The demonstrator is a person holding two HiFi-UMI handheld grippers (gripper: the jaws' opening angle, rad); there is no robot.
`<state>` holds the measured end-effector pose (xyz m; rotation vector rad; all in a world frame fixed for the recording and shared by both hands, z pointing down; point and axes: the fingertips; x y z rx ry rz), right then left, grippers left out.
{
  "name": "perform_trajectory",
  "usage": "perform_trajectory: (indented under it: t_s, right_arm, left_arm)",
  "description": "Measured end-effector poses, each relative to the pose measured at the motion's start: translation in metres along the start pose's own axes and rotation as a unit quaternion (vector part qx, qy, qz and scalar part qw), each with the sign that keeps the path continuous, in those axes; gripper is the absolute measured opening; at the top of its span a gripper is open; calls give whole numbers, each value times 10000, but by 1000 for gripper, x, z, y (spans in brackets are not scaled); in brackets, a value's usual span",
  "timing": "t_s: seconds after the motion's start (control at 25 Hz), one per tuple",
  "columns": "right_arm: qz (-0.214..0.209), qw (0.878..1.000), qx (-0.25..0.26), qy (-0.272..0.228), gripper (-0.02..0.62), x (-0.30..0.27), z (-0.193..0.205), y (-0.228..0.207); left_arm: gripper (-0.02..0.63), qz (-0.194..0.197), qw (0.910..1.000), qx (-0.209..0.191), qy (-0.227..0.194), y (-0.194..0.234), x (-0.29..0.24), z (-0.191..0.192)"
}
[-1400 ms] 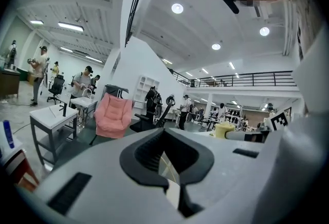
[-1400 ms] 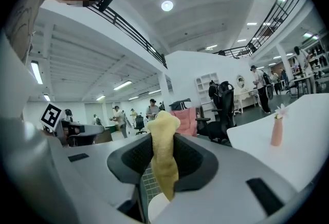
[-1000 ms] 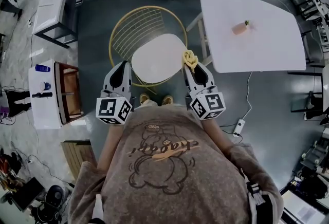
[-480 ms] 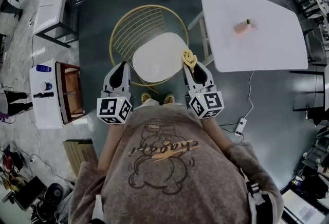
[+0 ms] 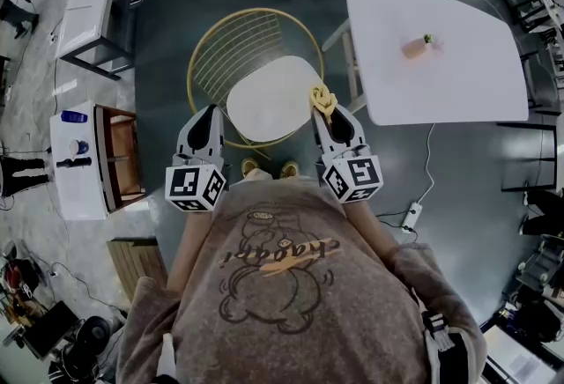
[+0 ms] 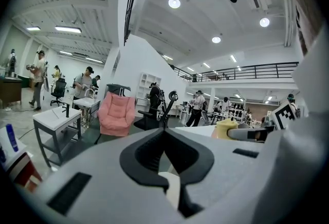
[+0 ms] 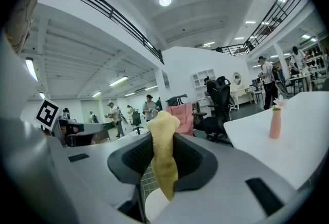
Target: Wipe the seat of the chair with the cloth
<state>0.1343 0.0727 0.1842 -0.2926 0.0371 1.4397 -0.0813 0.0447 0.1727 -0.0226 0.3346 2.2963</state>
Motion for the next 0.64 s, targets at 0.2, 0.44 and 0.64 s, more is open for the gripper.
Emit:
perform_trajectory:
  t_s: [0.2,0.44,0.64]
  right_arm:
    - [-14,10000,21,40,124,0,2,-1]
    - [-75,10000,21,55,124,-5,1,-1]
    - [-123,9999,41,75,126,-6,-4,1]
  left_arm:
    - [3,-24,10000,74,3,2,1,2]
    - [3,-39,10000,79,23,5,-2,2]
    - [3,-40,10000,71,28,7,-2,-3]
Point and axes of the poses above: the fingertips, and each gripper's own axes: x backward along the fingers, y to its left, z out of its underside, and after that the axes turned 13 degrees about z, right-handed
